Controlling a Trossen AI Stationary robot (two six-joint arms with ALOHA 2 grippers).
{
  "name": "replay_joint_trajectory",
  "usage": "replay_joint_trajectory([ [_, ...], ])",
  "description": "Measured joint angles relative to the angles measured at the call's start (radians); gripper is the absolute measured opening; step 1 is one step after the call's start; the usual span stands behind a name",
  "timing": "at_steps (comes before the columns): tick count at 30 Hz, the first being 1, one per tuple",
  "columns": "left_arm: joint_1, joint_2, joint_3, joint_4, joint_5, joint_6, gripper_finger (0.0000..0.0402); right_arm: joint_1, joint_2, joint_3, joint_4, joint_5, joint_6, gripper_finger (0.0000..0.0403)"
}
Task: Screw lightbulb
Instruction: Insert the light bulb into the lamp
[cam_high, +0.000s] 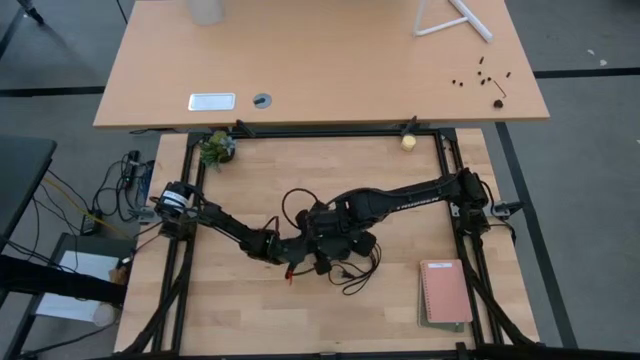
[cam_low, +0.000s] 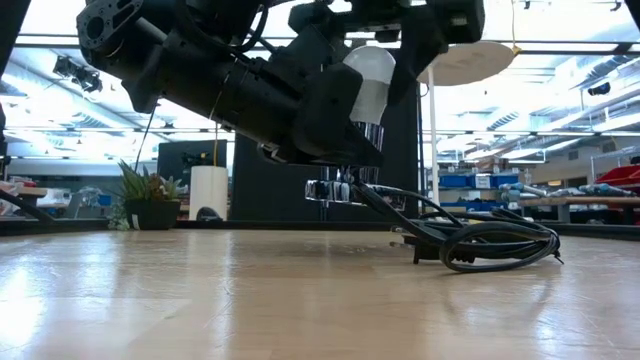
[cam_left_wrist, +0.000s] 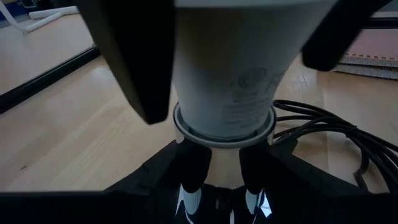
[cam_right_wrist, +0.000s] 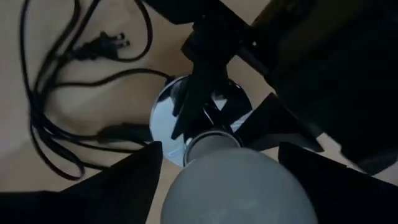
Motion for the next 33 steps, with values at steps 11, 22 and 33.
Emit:
replay_joint_trajectory([
  [11,0.000,0.000,0.000,0.000,0.000,-0.001,0.0195,-0.011,0.000,0.000,0.000,0.034,0.211,0.0257],
  [22,0.000,0.000,-0.001,0.001,0.001,-0.005,0.0195,-0.050,0.000,-0.001,0.005,0.001,1.169,0.0285],
  [33,0.001,0.000,-0.002,-0.002,-0.006,-0.001,0.0195,-0.093,0.000,-0.001,0.005,-0.090,1.042,0.0299],
])
